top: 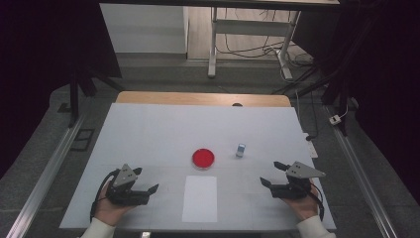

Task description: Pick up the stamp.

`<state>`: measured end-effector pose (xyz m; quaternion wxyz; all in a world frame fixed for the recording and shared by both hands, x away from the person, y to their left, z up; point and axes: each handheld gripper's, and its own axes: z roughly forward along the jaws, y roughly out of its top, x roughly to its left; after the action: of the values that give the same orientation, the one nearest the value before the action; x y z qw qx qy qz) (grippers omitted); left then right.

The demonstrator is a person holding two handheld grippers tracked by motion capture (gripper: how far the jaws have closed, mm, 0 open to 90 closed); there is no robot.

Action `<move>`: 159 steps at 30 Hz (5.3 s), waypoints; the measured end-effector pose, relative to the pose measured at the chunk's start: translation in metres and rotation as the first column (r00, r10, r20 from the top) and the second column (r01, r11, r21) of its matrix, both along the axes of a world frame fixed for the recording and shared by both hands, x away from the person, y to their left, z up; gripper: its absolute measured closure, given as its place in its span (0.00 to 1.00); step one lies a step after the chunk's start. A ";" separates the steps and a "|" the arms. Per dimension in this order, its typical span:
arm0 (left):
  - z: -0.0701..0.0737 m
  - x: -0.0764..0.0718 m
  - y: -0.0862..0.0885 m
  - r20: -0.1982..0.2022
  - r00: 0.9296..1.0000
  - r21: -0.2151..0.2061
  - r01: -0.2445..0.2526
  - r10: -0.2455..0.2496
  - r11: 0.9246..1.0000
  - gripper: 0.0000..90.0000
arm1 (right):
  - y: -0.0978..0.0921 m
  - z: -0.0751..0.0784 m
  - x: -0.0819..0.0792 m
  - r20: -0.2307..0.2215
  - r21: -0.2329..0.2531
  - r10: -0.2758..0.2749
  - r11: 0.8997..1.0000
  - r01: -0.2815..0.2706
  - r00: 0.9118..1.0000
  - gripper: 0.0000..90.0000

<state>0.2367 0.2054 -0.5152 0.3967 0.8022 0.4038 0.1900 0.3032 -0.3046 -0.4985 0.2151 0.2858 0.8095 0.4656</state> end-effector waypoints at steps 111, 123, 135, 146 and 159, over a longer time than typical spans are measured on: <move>-0.009 0.006 0.001 -0.011 0.999 0.025 -0.043 0.044 0.999 0.20 | 0.088 0.036 0.112 -0.180 -0.164 0.101 0.978 -0.132 0.978 0.40; -0.009 0.005 0.002 -0.012 0.999 0.026 -0.046 0.047 0.999 0.20 | 0.097 0.023 0.118 -0.196 -0.236 0.108 0.960 -0.154 0.975 0.50; -0.010 0.005 0.003 -0.014 0.999 0.032 -0.047 0.047 0.998 0.20 | 0.096 0.016 0.119 -0.187 -0.275 0.096 0.950 -0.146 0.978 0.59; -0.010 0.005 0.003 -0.015 0.999 0.034 -0.050 0.051 0.998 0.20 | 0.093 0.014 0.119 -0.164 -0.288 0.099 0.947 -0.144 0.981 0.73; -0.010 0.005 0.004 -0.014 0.999 0.034 -0.052 0.052 0.998 0.20 | 0.094 0.014 0.117 -0.154 -0.304 0.137 0.936 -0.179 0.978 0.83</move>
<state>0.2416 0.2096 -0.5256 0.3751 0.7993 0.4243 0.2009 0.4200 -0.2108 -0.4845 0.1666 0.2113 0.9063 0.3258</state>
